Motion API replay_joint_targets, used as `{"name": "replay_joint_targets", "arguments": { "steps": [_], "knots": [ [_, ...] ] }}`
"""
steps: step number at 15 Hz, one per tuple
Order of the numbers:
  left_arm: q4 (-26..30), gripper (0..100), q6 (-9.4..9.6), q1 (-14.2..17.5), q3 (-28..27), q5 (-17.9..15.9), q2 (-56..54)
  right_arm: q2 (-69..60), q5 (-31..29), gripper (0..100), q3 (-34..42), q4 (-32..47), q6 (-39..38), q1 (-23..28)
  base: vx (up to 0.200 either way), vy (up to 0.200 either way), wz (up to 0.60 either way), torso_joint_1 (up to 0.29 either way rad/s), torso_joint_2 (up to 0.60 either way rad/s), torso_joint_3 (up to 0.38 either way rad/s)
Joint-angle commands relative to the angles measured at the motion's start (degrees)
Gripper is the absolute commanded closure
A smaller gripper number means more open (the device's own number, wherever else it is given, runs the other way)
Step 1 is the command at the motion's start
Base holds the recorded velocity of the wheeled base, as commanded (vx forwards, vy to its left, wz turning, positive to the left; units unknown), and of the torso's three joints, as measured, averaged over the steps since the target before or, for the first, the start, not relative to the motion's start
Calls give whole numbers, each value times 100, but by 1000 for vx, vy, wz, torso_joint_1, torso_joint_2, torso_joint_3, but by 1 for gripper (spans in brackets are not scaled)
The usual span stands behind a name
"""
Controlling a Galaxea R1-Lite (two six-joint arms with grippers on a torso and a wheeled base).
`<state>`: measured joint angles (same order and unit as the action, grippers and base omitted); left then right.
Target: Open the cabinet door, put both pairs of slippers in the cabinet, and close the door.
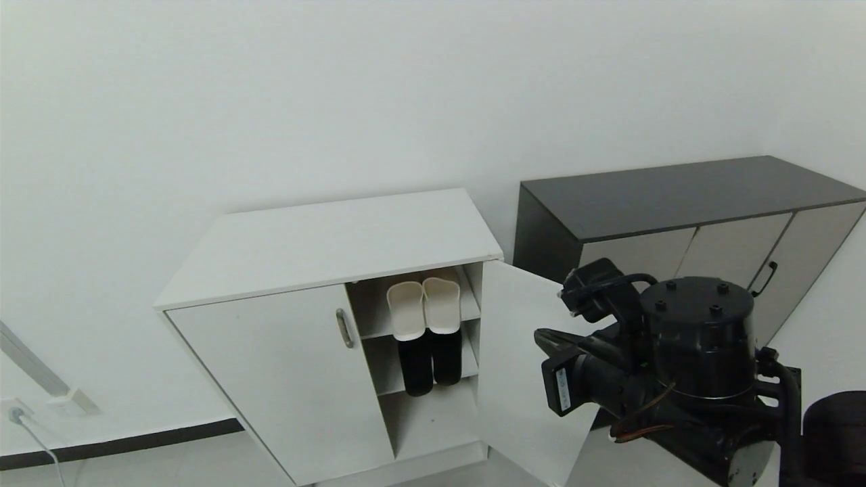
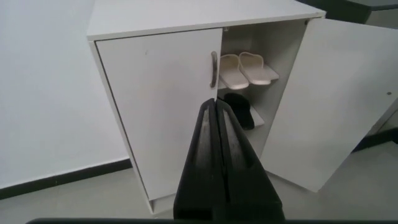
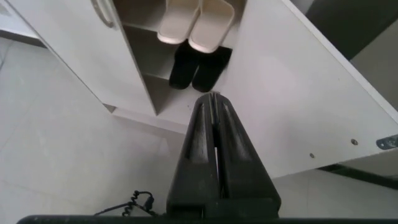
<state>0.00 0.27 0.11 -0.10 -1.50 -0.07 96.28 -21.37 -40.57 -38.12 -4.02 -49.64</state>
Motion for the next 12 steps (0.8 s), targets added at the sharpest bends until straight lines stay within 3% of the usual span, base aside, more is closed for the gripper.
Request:
{"name": "replay_joint_targets", "arguments": {
  "steps": [1, 5, 9, 12],
  "knots": [
    [0, 100, 0, -2, 1, 1, 7, 49, 10, 100, 5, -2, -2, 7, 0, 0, 0, 0, 0, 0],
    [0, 100, 0, -2, -8, 1, 7, 110, 10, 100, 5, -134, 77, 25, -200, 0, 0, 2, 2, 1],
    [0, 100, 8, -2, 1, 1, 7, 145, -8, 100, -21, -169, 77, 183, 0, 0, 0, 0, 0, 0],
    [0, 100, 8, -2, 1, 1, 7, 347, -8, 100, -223, -213, 68, 675, 0, 0, 0, 0, 0, 0]
  ]
}}
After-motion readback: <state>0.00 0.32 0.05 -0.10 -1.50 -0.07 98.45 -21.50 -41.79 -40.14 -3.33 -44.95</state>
